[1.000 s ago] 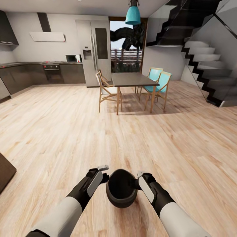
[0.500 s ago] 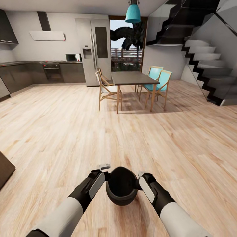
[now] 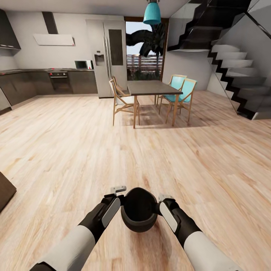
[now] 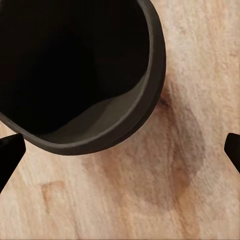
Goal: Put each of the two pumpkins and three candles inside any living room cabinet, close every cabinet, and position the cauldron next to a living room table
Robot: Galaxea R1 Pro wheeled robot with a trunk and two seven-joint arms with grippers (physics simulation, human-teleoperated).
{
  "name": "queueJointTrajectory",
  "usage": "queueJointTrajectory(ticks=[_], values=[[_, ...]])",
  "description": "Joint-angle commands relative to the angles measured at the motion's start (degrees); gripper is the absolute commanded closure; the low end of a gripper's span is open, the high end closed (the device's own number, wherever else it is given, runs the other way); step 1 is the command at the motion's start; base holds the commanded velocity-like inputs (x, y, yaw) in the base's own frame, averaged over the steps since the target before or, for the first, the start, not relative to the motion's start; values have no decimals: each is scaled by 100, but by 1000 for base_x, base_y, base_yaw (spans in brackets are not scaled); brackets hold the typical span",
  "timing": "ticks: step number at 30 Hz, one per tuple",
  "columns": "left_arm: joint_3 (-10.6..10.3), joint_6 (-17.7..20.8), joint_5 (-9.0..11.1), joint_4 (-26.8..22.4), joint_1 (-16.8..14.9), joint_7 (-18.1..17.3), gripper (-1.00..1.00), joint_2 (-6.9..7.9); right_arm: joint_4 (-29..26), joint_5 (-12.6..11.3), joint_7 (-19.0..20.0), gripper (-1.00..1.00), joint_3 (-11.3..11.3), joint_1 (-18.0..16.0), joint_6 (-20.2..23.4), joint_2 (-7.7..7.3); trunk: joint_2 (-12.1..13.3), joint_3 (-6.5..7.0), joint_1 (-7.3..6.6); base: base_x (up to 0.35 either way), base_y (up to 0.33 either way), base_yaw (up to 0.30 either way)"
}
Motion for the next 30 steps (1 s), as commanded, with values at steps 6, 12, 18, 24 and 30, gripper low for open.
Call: queueJointTrajectory(ticks=[6, 12, 18, 24, 30], values=[[-214, -15, 54, -12, -4, 48, -100, 0, -8, -59, -37, -100, 31, -3, -185, 2, -244, -113, 131, 0, 0, 0], [-246, -26, 64, -13, -4, 43, -100, 0, -8, -63, -35, -100, 31, -3, -232, 10, -485, -221, 263, 0, 0, 0], [-249, -34, 65, -13, -4, 34, -100, 0, -8, -60, -35, -100, 31, -3, -241, 22, -726, -329, 395, 0, 0, 0], [-255, -43, 65, -13, -4, 18, -100, 0, -8, -60, -34, -100, 31, -3, -243, 29, -966, -437, 527, 0, 0, 0], [-256, -85, 65, -14, -4, 13, -100, 0, -8, -59, -33, -100, 31, -3, -243, 30, -1006, -455, 549, 0, 0, 0]])
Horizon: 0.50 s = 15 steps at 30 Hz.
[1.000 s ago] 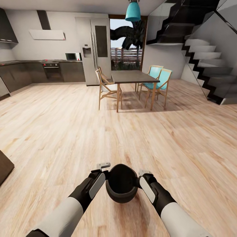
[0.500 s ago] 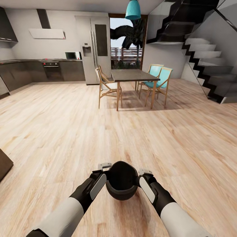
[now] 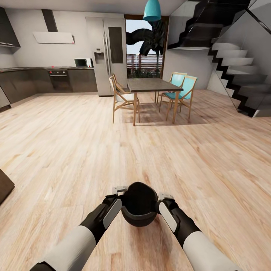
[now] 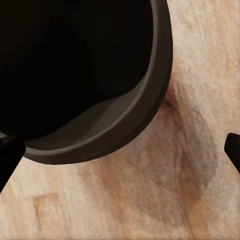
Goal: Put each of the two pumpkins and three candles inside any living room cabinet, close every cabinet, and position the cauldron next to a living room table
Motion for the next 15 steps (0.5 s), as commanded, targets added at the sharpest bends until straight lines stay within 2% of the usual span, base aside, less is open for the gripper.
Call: queueJointTrajectory(ticks=[1, 11, 15], values=[[-11, 11, 42, -10, -3, 47, -100, 0, -8, -60, -56, -100, 23, -3, 12, -4, -2, -5, -1, 0, 0, 0], [-51, 19, 42, -5, -3, 38, -100, 0, -8, -60, -52, -100, 23, -3, 12, -7, -2, -5, -1, 90, -11, 0], [-233, 14, 42, -10, -3, 30, -100, 0, -8, -60, -52, -100, 23, -3, 12, -12, -2, -5, -1, 192, -2, 0]])
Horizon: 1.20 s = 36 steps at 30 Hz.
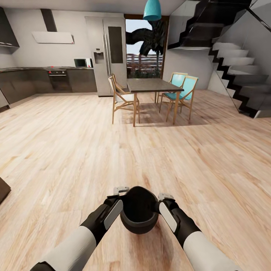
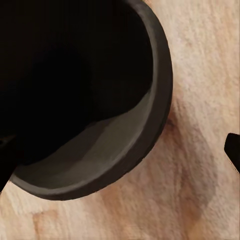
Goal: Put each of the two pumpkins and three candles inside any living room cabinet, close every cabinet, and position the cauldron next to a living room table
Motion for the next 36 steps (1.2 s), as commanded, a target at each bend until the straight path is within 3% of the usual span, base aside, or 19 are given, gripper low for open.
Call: queueJointTrajectory(ticks=[1, 14, 23, 36], values=[[-28, 11, 41, -7, -4, 47, -100, 0, -8, -60, -55, -100, 23, -3, 12, -4, -2, -5, 1, 115, 0, 0], [-55, 9, 169, -9, -4, 46, -100, 0, -8, -60, -59, -100, 23, -3, 12, -4, -2, -5, 1, 93, 0, 0], [-55, 5, 208, -9, -4, 46, -100, 0, -15, -64, -52, -100, 7, -3, 9, -33, -355, -168, 195, 1, 0, 0], [-55, 0, 212, -2, -4, -106, -100, 0, -25, -51, -51, -100, 19, -12, -156, -39, -373, -456, 228, 0, 0, 0]])
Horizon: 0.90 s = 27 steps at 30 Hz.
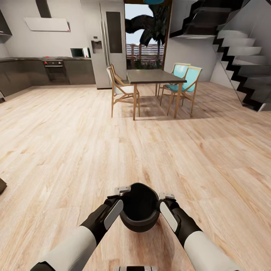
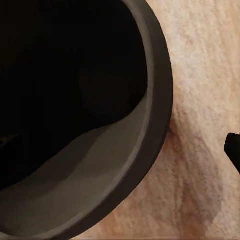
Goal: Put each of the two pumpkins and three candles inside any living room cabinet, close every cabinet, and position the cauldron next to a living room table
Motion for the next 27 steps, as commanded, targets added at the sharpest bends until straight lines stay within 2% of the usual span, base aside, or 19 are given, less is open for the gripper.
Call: queueJointTrajectory(ticks=[1, 4, 8, 20, 22, 27], values=[[-12, 11, 42, -6, -3, 47, -100, 0, -2, -59, -55, -100, 25, -3, 9, 8, -4, -28, 1, 0, 0, 0], [-12, 11, 41, -7, -3, 43, -100, 0, 9, -60, -66, -100, 9, -8, -19, 40, -8, -94, 9, 0, 0, 0], [-12, 11, 40, -9, -3, 42, -100, 0, 33, -71, -79, -100, 2, -56, -37, 29, -8, -94, 9, 0, 0, 0], [-12, -15, 40, -7, -3, 41, -100, 0, 96, -52, -99, -100, 10, -65, -68, -1, -24, -360, 40, 0, 0, 0], [-17, -165, 47, -2, -3, 41, -100, 0, 96, -54, -99, -100, 13, -63, -222, -8, -25, -382, 42, 0, 0, 0], [-20, -246, 49, 3, -3, 41, -100, 0, 99, -67, -99, -100, 17, -65, -441, -12, -28, -427, 47, 0, 0, 0]])
